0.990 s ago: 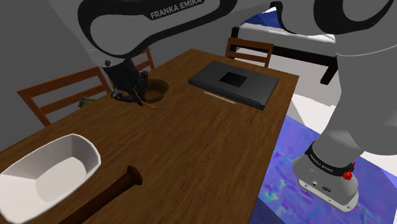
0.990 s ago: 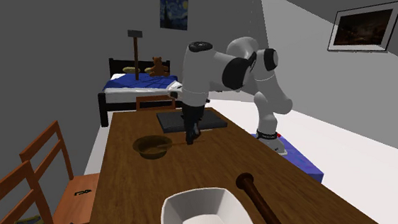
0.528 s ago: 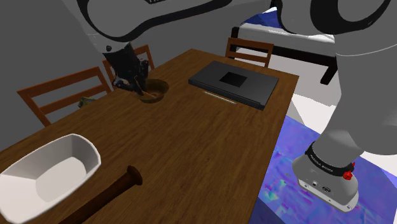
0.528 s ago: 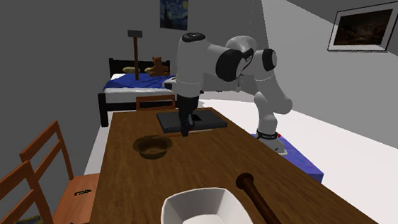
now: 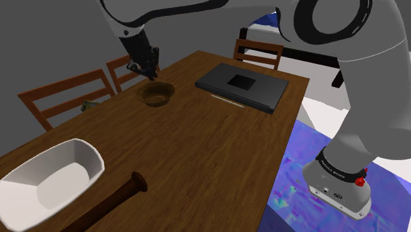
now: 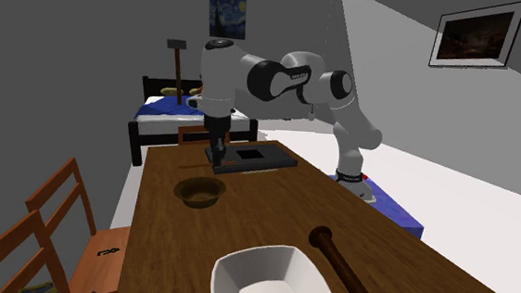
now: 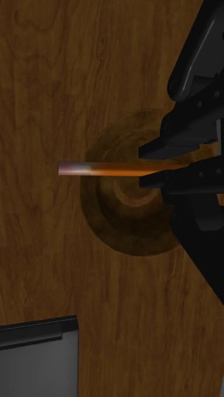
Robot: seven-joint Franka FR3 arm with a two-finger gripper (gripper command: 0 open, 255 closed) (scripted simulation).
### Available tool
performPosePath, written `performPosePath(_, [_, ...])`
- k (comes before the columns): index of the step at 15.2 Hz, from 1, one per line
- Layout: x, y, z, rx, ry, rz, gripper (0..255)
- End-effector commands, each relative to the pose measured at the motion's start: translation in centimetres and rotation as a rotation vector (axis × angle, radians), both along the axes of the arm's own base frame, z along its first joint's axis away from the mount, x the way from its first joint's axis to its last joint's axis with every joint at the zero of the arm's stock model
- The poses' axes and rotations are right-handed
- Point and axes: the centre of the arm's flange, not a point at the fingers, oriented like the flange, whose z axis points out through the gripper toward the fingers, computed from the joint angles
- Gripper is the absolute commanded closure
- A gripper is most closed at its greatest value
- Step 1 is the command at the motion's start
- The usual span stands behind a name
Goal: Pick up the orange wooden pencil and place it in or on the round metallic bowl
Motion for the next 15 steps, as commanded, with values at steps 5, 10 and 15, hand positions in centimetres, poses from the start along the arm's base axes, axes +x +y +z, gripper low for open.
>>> performPosePath(5, [2.7, -2.3, -1.5, 0.0, 0.0, 0.001, 255])
performPosePath(10, [2.7, -2.3, -4.1, 0.0, 0.0, 0.001, 255])
performPosePath(15, [2.7, -2.3, -6.8, 0.0, 0.0, 0.001, 255])
